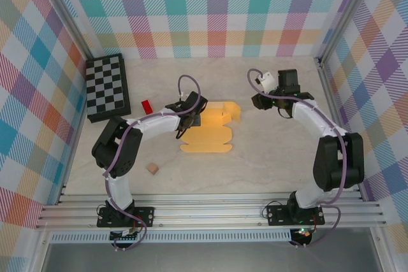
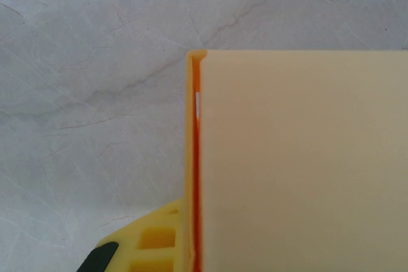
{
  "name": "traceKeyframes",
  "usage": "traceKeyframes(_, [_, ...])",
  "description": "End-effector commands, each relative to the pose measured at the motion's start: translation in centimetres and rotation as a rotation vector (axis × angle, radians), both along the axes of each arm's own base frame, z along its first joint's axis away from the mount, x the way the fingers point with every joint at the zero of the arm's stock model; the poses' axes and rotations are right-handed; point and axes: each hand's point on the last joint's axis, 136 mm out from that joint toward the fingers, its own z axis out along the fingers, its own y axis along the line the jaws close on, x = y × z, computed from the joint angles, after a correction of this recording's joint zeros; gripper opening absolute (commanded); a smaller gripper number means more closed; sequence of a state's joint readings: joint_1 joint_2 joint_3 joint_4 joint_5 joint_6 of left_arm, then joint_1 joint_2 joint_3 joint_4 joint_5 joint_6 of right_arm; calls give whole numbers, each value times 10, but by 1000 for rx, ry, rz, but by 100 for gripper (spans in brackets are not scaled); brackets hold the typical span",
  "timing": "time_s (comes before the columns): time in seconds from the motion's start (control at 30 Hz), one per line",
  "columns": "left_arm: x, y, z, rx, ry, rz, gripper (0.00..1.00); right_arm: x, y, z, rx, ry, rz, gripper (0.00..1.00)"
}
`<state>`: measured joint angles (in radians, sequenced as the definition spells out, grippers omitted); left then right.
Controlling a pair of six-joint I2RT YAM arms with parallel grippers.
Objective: Fold the paper box
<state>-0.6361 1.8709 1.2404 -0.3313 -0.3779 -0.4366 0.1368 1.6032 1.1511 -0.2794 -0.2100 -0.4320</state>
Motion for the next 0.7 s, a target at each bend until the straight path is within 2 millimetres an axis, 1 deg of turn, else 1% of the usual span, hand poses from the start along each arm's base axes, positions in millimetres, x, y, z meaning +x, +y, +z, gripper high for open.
traceKeyframes(0.0, [-13,9,-21,42,70,-23,0,-2,10,-18,-92,-18,273,46])
traceKeyframes(0.07, [-12,8,-19,38,68,-27,0,-7,25,-27,-54,7,396,47])
traceKeyframes(0.17, [-11,5,-18,32,68,-36,0,-8,41,-31,3,-8,484,48])
traceKeyframes(0.33, [-11,1,-20,25,69,-68,0,-7,54,-50,8,40,547,48])
traceKeyframes(0.47, [-11,0,-20,20,70,-78,0,-12,68,-73,-55,91,617,48])
traceKeyframes(0.57, [-11,-2,-20,13,71,-79,0,-23,83,-78,-45,108,680,48])
traceKeyframes(0.67, [-11,-3,-20,7,77,-82,0,-35,98,-73,0,101,731,48])
